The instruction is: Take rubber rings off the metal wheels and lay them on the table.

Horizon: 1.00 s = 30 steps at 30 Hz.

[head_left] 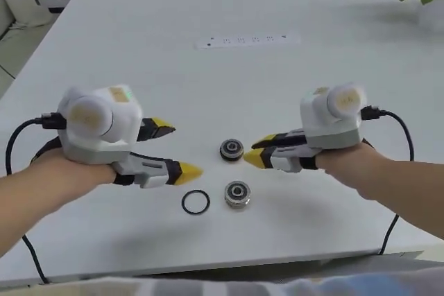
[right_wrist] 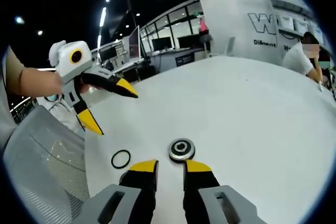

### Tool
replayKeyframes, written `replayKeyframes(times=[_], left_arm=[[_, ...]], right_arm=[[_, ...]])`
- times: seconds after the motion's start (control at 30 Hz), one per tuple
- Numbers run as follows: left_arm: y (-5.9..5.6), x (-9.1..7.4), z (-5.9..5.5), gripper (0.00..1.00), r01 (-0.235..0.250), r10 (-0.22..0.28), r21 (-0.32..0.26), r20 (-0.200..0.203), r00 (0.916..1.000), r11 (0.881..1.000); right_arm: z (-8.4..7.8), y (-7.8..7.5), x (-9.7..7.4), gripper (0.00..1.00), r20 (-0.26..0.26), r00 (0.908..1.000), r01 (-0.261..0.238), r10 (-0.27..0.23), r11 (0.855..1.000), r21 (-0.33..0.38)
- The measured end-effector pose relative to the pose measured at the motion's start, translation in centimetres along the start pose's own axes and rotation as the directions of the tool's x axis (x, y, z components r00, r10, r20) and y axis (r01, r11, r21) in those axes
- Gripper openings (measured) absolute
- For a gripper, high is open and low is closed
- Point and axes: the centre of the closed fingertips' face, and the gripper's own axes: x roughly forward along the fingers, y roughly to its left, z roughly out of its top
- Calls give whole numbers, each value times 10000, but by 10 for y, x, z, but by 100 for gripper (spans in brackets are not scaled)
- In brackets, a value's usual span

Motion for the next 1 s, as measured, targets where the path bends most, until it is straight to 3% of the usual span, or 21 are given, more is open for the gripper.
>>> replayKeyframes(times=[0.4, 1.0], left_arm=[[7, 23, -11, 53, 5, -13, -332, -260, 9997, 9994], [6, 60, -7, 42, 426, -438, -318, -375, 9983, 9986]], right_arm=[[-9, -8, 10, 18, -277, 9994, 207, -215, 9993, -299], [-9, -7, 22, 22, -297, 9995, 90, -109, 9978, -659]])
